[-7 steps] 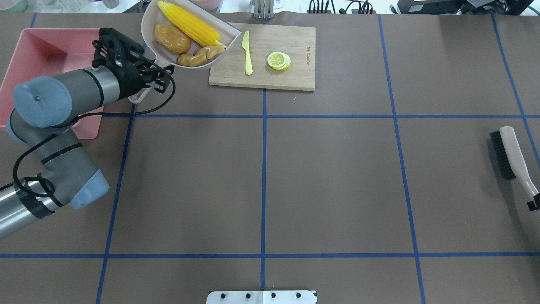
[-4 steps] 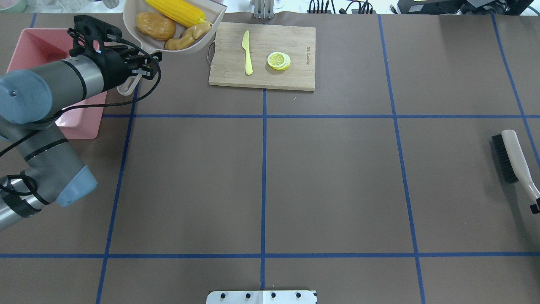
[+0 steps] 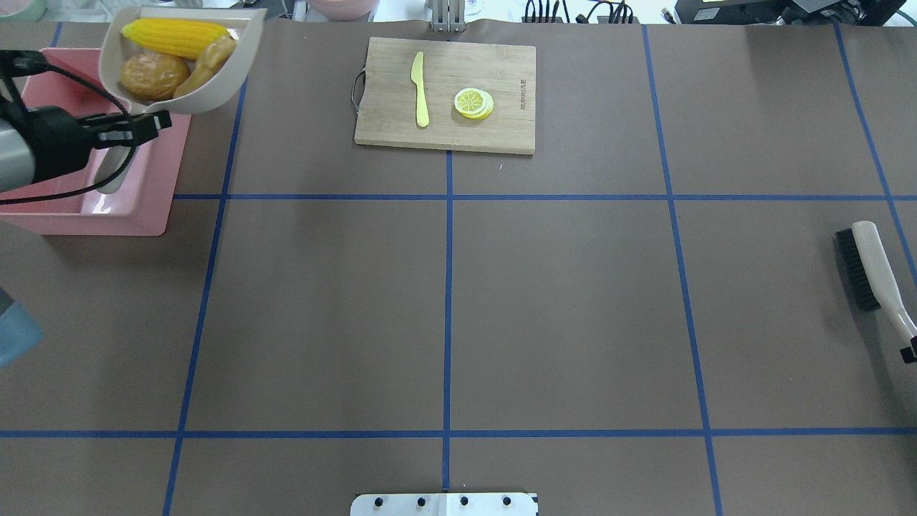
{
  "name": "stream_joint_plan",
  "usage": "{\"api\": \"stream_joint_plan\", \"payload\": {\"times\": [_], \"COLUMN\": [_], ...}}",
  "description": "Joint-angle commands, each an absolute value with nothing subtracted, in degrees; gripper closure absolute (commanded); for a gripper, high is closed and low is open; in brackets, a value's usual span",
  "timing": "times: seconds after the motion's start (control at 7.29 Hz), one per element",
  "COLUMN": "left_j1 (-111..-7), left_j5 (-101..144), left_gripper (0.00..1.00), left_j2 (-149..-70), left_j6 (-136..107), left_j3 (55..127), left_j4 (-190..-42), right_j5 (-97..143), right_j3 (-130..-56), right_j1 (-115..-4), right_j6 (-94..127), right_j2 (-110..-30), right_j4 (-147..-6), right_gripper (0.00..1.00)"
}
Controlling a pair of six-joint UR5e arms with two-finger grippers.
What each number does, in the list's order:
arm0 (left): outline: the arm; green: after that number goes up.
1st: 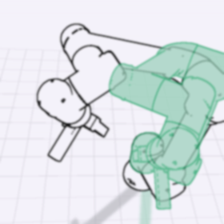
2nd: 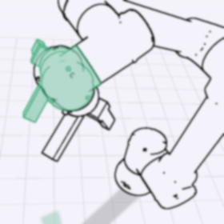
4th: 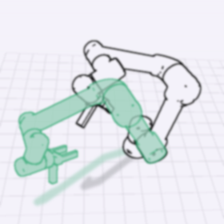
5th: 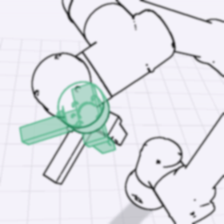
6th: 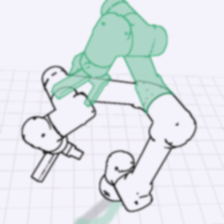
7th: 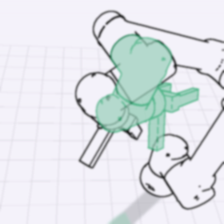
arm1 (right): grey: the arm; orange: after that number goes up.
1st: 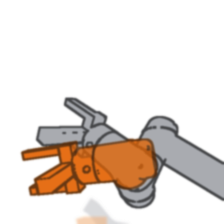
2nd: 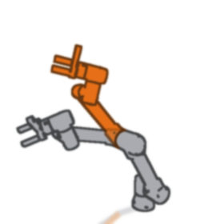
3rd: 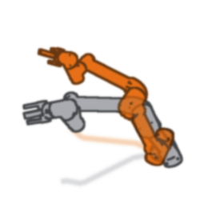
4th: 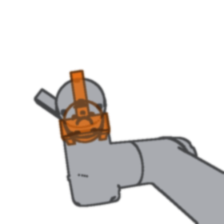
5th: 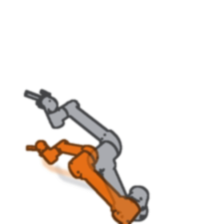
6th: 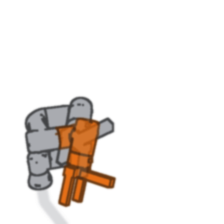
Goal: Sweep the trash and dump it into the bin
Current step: 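Carry the loaded dustpan with the left gripper over the pink bin, then tilt the dustpan with the left gripper to dump the produce into the bin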
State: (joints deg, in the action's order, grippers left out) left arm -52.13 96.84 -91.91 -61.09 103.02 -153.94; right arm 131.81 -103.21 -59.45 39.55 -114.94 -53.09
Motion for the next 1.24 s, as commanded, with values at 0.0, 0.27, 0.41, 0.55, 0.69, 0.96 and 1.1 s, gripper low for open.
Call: {"api": "stream_joint_plan", "payload": {"times": [0.0,0.27,0.41,0.55,0.69,0.96,1.1], "left_j1": [-54.7,-54.7,-55.3,-57.3,-58.1,-58.3,-58.3], "left_j5": [100.0,101.4,102.9,106.2,108.0,108.7,110.3], "left_gripper": [1.00,1.00,1.00,1.00,1.00,1.00,1.00], "left_j2": [-84.1,-81.6,-81.2,-81.3,-81.4,-82.4,-83.0], "left_j6": [-71.5,-95.0,-101.8,-110.5,-120.0,-130.0,-135.1], "left_j3": [103.2,102.1,101.4,101.4,101.4,101.5,101.5], "left_j4": [-162.4,-166.3,-166.3,-166.2,-166.3,-166.7,-166.7], "right_j5": [131.6,131.8,132.2,132.4,132.4,130.2,130.1], "right_j3": [-103.0,-103.2,-103.6,-103.7,-103.7,-103.0,-103.1], "right_j1": [-59.4,-59.4,-59.6,-60.9,-63.2,-68.8,-72.6], "right_j6": [39.6,39.6,39.6,39.6,39.6,29.5,20.8], "right_j2": [-114.6,-114.4,-114.3,-114.0,-112.8,-112.2,-111.5], "right_j4": [-53.1,-53.1,-53.1,-53.1,-53.2,-55.3,-60.9], "right_gripper": [0.47,0.22,0.07,0.01,0.00,0.00,0.00]}}
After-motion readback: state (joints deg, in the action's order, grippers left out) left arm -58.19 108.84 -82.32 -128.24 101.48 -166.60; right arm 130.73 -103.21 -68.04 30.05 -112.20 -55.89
